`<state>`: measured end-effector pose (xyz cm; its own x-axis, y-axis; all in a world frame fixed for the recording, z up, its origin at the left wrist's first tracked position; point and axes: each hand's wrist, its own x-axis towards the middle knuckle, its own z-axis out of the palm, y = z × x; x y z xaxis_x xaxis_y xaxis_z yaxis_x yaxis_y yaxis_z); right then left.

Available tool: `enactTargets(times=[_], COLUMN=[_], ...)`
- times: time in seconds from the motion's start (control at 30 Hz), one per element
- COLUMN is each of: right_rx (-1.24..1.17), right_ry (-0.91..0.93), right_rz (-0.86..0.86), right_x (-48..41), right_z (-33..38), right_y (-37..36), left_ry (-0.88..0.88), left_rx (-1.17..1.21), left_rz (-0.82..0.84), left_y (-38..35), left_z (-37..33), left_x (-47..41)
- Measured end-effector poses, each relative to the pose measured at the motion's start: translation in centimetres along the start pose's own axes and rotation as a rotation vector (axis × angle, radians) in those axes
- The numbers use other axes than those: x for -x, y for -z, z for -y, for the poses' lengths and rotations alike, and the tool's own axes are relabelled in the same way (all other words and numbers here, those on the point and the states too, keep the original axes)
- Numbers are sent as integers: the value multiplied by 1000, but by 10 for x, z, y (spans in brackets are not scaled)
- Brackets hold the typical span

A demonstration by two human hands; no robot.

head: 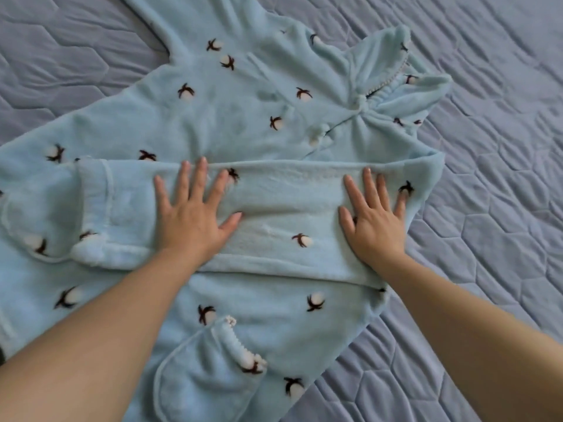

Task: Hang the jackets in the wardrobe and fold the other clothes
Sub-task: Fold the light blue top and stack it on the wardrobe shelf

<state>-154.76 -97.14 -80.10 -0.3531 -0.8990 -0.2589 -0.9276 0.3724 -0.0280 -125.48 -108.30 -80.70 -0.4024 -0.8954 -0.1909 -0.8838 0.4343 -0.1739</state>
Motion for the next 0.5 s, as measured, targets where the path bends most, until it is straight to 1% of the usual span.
enactTargets(times=[0.07, 0.17, 0.27, 0.33, 0.4, 0.43, 0.5], right_rx=[-24, -74, -121, -171, -207, -201, -157], right_ry=[-93, -229, -346, -397, -374, -319, -142], right_rz=[1, 29, 119, 120, -9, -77, -143], right_x=[-2, -3, 4, 7, 4, 0, -13], right_z=[-22, -51, -75, -85, -91, -92, -93], right_y=[-4, -2, 5, 16, 31, 40, 56], left_ry=[24, 65, 188, 281, 319, 308, 215], left_rx=[-16, 78, 156, 175, 191, 207, 248], left_rz=[6, -8, 18, 73, 108, 103, 57], left_y=[-5, 1, 11, 20, 29, 34, 43], left_z=[-1, -3, -3, -7, -11, -13, -17], left_x=[3, 9, 25, 32, 32, 29, 25])
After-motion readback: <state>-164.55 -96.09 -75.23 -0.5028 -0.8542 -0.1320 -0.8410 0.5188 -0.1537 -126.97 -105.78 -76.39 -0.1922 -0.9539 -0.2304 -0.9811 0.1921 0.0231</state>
